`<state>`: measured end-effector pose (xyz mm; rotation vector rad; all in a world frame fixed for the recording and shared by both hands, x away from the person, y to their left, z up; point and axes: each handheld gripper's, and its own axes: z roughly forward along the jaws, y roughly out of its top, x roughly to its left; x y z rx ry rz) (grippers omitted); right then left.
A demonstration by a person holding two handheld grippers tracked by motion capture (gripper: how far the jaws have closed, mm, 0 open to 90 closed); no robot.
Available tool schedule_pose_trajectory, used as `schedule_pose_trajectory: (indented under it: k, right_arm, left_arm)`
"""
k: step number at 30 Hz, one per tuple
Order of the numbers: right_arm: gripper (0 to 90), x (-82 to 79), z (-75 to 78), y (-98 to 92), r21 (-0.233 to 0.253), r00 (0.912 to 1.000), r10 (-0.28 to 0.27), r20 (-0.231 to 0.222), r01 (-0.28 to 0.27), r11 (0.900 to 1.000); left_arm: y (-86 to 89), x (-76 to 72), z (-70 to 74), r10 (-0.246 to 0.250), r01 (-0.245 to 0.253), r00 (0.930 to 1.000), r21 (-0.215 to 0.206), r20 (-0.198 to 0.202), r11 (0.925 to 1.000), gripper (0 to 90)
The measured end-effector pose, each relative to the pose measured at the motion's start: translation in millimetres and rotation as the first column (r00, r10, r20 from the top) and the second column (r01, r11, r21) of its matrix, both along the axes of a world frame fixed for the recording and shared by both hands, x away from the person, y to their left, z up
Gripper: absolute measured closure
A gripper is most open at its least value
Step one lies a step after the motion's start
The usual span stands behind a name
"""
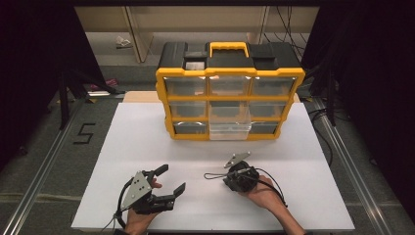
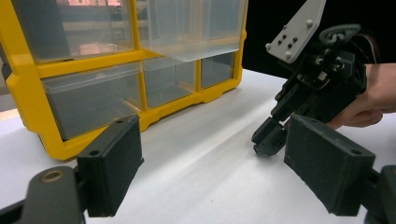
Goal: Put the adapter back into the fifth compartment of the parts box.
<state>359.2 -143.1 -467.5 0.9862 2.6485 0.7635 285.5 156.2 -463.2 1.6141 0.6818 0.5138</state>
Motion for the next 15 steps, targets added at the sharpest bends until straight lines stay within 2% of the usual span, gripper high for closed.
schedule_pose_trajectory:
  k: [6, 15]
  right_arm:
    - [76.2, 0.2, 5.1, -3.6, 0.012, 0.9995, 0.015, 0.027, -0.016, 1.0]
    - [76.2, -2.2, 12.6, -5.1, 0.036, 0.9993, 0.003, 0.037, -0.005, 0.999]
  left_arm:
    - [0.1, -0.1, 0.1, 0.0, 0.0, 1.0, 0.0, 0.001, 1.0, 18.5]
    - [0.1, -0.3, 0.2, 0.0, 0.0, 1.0, -0.002, 0.001, 1.0, 18.5]
